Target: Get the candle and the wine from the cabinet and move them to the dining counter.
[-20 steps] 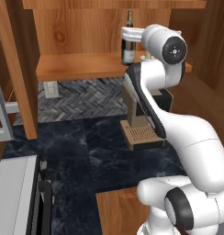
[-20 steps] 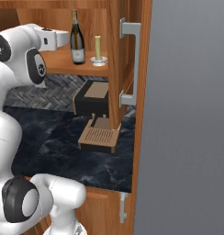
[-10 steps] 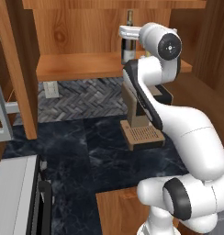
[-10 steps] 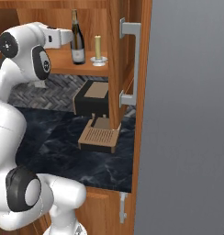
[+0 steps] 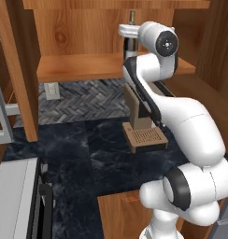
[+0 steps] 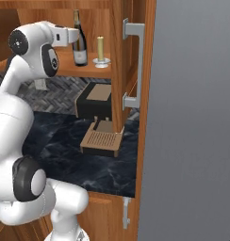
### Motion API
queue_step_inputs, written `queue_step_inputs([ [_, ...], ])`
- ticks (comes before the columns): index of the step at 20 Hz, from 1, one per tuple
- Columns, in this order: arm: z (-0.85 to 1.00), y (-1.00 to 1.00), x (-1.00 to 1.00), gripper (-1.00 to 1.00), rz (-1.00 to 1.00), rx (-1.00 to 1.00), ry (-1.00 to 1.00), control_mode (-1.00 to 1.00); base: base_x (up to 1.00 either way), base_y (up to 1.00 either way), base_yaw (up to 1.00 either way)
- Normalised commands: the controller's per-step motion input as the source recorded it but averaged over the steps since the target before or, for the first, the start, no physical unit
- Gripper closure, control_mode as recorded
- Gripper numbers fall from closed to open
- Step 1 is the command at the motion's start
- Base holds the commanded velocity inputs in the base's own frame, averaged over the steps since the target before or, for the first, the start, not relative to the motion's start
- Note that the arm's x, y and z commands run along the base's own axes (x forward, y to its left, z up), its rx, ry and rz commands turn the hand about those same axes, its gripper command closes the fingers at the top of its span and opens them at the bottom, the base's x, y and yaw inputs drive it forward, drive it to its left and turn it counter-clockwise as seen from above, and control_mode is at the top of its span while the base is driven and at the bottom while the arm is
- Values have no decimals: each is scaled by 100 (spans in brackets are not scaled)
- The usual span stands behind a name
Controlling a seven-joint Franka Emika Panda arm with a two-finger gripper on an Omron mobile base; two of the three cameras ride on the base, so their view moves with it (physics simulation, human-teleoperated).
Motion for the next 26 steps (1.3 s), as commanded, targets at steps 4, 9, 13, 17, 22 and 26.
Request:
queue_step_inputs([
  [4,0,0,35,-100,1,0,1,-100,0,0,0],
  [9,0,0,30,-100,1,0,3,-100,0,0,0],
  [13,0,0,34,-100,2,0,3,-100,0,0,0],
  [17,1,0,28,-100,2,0,7,-100,0,0,0],
  [22,2,-4,25,-100,2,0,7,-100,0,0,0],
  [26,0,-12,14,-100,0,0,9,-100,0,0,0],
])
